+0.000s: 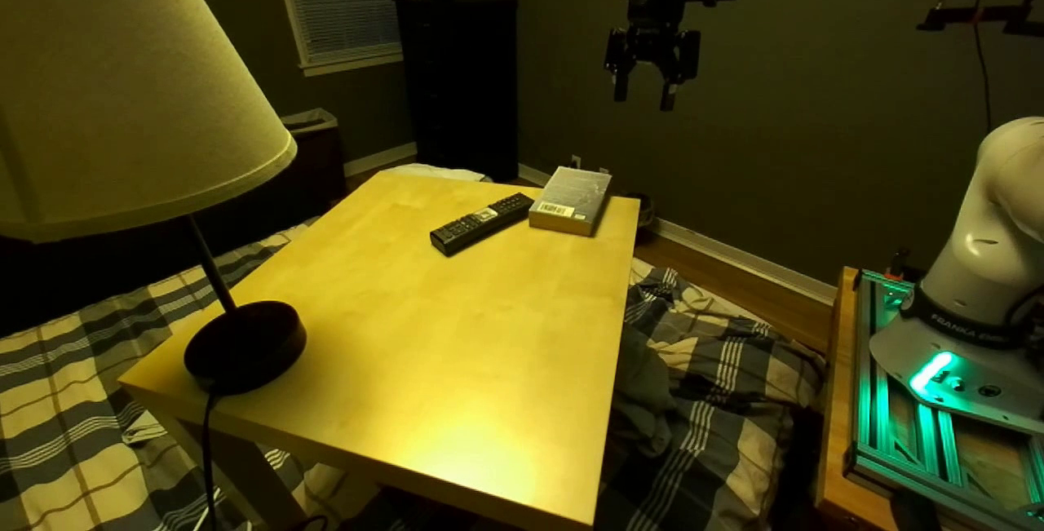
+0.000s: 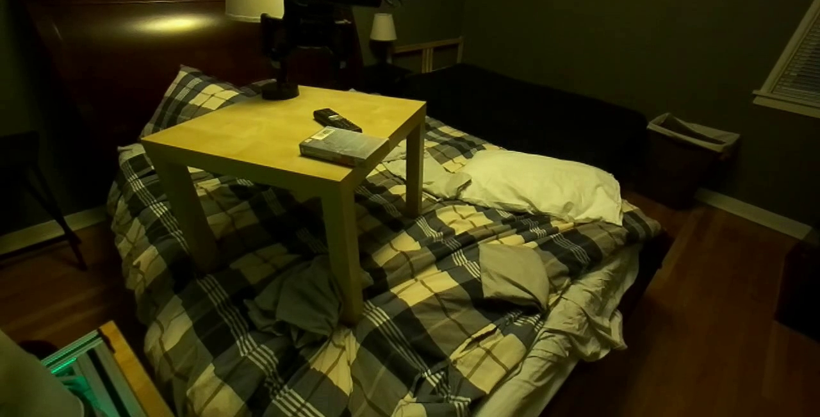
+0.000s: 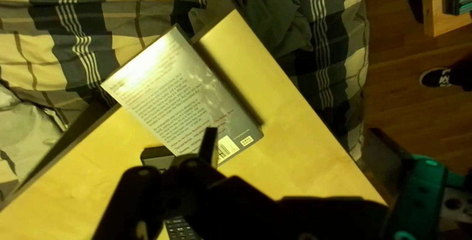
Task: Move the book to the right, then turn the book upright
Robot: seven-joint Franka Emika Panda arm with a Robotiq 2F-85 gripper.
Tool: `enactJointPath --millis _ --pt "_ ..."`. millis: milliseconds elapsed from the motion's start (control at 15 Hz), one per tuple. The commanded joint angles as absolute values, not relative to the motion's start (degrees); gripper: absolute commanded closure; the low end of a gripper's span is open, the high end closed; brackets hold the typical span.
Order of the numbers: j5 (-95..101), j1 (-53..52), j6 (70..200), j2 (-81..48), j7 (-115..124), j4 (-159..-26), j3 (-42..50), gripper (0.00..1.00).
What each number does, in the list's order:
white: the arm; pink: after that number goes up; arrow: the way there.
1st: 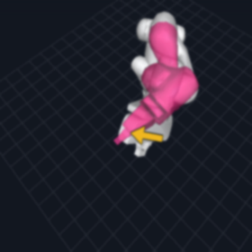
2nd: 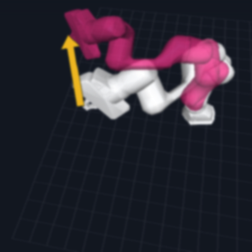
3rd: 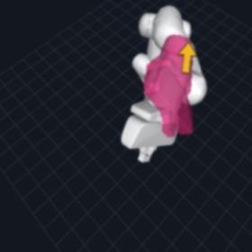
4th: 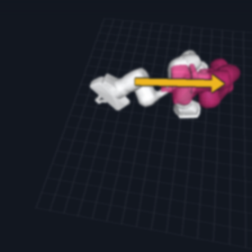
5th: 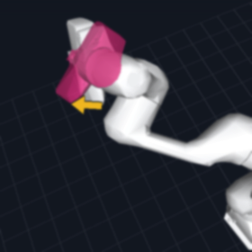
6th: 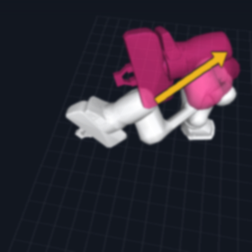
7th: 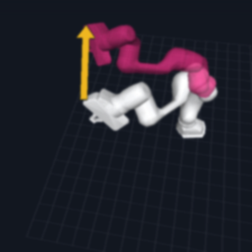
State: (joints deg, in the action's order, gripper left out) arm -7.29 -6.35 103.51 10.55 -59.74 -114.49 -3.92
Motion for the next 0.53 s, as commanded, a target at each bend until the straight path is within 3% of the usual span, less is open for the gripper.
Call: enactJointPath --millis 0,467 --pt "-6.5 -4.4 101.8 9.0 -51.8 -111.9 -1.9 0.0" --pt "-9.7 -0.1 97.1 8.4 -41.3 -111.7 3.4 0.0"
